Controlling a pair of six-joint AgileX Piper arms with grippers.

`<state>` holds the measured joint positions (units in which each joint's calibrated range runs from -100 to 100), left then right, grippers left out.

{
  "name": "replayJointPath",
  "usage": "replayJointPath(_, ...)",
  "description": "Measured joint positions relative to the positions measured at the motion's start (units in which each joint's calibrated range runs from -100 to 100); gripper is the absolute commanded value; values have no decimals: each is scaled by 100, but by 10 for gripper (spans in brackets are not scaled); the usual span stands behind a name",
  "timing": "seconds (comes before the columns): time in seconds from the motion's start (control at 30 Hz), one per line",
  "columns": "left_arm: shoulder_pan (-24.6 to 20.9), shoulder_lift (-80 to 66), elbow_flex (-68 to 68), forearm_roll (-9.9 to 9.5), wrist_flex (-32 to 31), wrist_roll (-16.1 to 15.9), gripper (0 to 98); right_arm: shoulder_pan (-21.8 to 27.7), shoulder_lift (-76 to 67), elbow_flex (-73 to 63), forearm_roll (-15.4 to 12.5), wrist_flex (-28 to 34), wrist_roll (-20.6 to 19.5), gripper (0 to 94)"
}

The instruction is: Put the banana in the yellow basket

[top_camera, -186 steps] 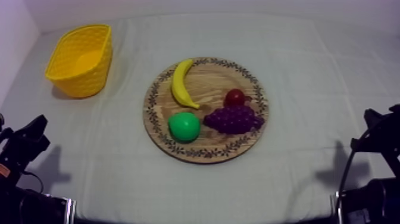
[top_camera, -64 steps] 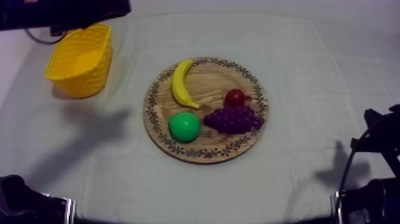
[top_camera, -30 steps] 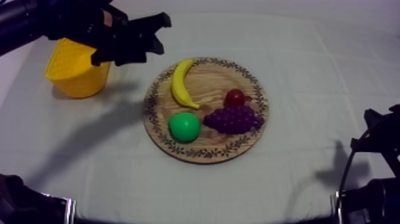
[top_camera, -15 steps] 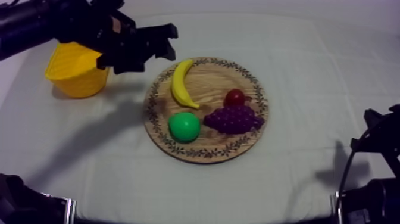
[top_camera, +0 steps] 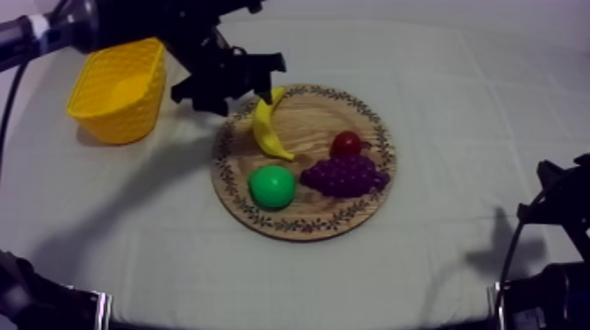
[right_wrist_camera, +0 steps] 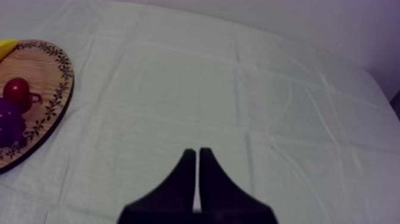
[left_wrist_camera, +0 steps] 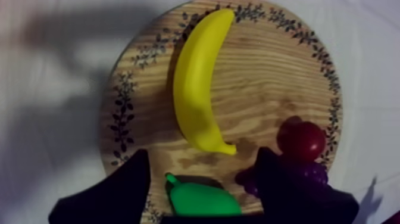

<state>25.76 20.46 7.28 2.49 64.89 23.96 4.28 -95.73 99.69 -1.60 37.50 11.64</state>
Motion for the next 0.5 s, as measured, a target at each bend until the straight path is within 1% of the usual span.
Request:
replayJointPath(0.2,43,742,-772,-33,639,80,657,0,0,0,0,0,17,3)
replayJointPath(0.37,47,1297,-1381,-96,1245,160,652,0,0,0,0,0,2,3)
replayJointPath(0.5,47,1709,-1819,-119,1659,156,642,0,0,0,0,0,2,3)
